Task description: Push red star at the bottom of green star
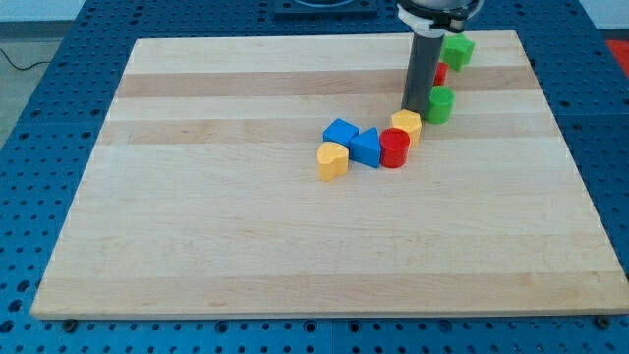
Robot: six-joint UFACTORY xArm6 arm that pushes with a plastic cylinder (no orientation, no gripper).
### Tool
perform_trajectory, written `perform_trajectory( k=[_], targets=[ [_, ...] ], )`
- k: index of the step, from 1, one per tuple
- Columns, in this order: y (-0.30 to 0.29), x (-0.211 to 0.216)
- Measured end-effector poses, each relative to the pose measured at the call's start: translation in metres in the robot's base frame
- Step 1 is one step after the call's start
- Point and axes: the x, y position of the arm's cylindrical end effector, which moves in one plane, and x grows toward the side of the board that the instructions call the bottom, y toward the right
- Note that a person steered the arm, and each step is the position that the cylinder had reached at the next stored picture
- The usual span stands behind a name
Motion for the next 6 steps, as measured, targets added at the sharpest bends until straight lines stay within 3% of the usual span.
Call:
perform_trajectory(
  k=[3,6],
  targets=[
    [-0.005,-0.076],
    [0.019,-0.076]
  ],
)
